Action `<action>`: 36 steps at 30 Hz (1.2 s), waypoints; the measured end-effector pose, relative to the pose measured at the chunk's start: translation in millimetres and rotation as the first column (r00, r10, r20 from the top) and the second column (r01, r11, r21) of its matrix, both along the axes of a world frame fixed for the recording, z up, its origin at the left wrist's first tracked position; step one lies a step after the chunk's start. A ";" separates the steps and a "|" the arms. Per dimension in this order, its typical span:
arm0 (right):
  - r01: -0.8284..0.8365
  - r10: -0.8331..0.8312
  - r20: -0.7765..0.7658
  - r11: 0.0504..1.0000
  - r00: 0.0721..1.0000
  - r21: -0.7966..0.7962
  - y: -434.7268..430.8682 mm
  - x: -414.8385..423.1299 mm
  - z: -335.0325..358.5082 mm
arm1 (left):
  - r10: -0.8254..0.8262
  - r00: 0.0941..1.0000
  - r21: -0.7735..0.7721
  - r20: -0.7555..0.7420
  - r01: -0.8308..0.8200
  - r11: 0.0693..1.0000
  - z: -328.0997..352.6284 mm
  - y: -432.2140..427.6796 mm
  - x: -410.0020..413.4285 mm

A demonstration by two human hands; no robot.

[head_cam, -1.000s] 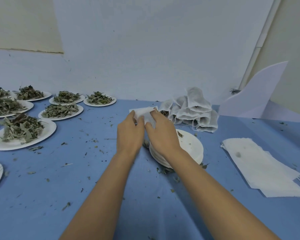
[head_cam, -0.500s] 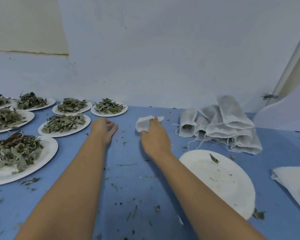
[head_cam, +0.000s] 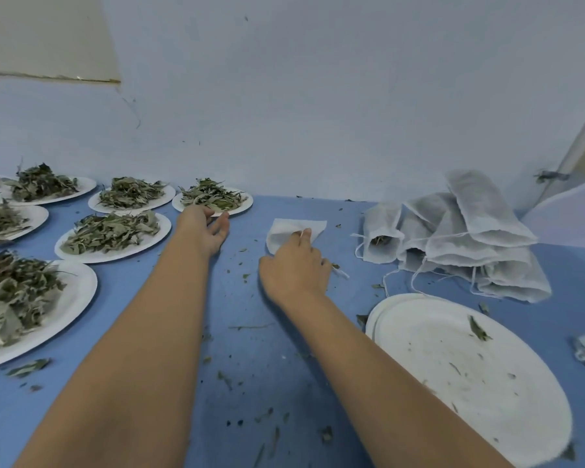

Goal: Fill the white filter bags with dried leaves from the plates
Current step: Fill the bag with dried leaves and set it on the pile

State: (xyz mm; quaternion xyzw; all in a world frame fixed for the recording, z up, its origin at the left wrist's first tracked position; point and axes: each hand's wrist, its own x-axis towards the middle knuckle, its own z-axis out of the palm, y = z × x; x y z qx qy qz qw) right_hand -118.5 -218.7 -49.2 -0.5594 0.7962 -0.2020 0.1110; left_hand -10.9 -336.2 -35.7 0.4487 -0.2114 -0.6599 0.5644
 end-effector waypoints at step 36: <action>0.370 0.177 0.636 0.684 0.751 -0.628 214.3 -114.8 47.6 | -0.046 0.887 -0.063 0.459 0.084 0.994 15.9 231.3 -52.4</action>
